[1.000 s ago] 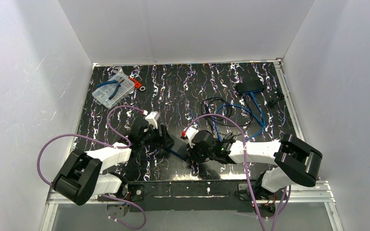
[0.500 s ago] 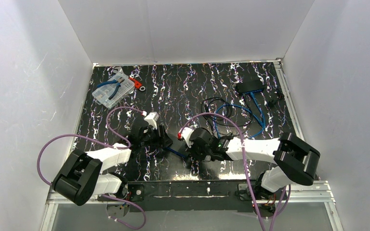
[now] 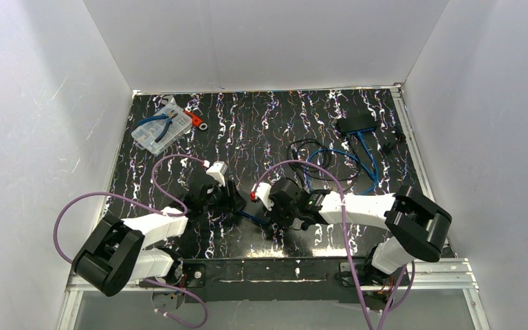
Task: Insert the plug into the switch port
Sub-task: Insert the power into the switch port.
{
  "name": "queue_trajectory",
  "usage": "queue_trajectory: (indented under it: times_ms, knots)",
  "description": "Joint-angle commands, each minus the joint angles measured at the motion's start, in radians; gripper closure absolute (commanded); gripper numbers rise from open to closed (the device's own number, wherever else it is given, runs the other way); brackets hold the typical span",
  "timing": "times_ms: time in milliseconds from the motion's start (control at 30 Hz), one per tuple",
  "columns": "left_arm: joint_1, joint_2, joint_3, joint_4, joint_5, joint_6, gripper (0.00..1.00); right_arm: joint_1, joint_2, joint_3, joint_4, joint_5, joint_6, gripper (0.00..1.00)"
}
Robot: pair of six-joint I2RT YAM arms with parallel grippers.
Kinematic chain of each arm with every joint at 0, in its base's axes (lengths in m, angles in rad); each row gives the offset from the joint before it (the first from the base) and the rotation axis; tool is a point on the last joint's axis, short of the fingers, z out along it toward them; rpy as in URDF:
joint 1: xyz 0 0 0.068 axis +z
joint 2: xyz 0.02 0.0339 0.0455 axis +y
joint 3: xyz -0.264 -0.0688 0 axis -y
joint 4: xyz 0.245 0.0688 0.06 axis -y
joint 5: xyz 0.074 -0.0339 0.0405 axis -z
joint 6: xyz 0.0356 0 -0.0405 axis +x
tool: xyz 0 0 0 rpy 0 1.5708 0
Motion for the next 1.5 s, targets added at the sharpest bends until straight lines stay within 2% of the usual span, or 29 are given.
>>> queue_trajectory:
  times_ms: [0,233,633,800,967,1100,1200,1333,1433,1467]
  knots:
    - [-0.107,0.013,-0.038,-0.106,0.179,-0.078,0.51,0.001,0.01,0.135,0.323,-0.08,-0.059,0.99]
    - [-0.133,-0.066,-0.036,-0.179,0.126,-0.072,0.49,-0.013,-0.003,0.127,0.299,-0.1,-0.089,0.99]
    - [-0.133,-0.243,-0.026,-0.375,-0.017,-0.093,0.39,-0.032,0.013,0.119,0.028,-0.224,-0.19,0.98]
    - [-0.133,-0.297,-0.04,-0.479,-0.07,-0.158,0.38,-0.033,-0.008,0.113,-0.015,-0.204,-0.201,0.83]
    - [-0.134,-0.372,-0.062,-0.524,-0.108,-0.219,0.36,-0.04,-0.065,0.106,-0.071,-0.084,-0.166,0.69]
    - [-0.133,-0.453,-0.074,-0.57,-0.142,-0.245,0.34,-0.055,-0.131,0.089,-0.108,0.043,-0.095,0.5]
    - [-0.134,-0.517,-0.077,-0.596,-0.142,-0.256,0.31,-0.083,-0.205,0.064,-0.115,0.131,-0.013,0.32]
    - [-0.133,-0.584,-0.076,-0.608,-0.132,-0.257,0.23,-0.156,-0.319,0.032,-0.104,0.245,0.185,0.25]
    - [-0.133,-0.61,-0.065,-0.615,-0.121,-0.248,0.14,-0.19,-0.358,0.046,-0.167,0.452,0.377,0.21]
    - [-0.134,-0.616,-0.063,-0.617,-0.12,-0.245,0.11,-0.202,-0.36,0.062,-0.207,0.502,0.427,0.17]
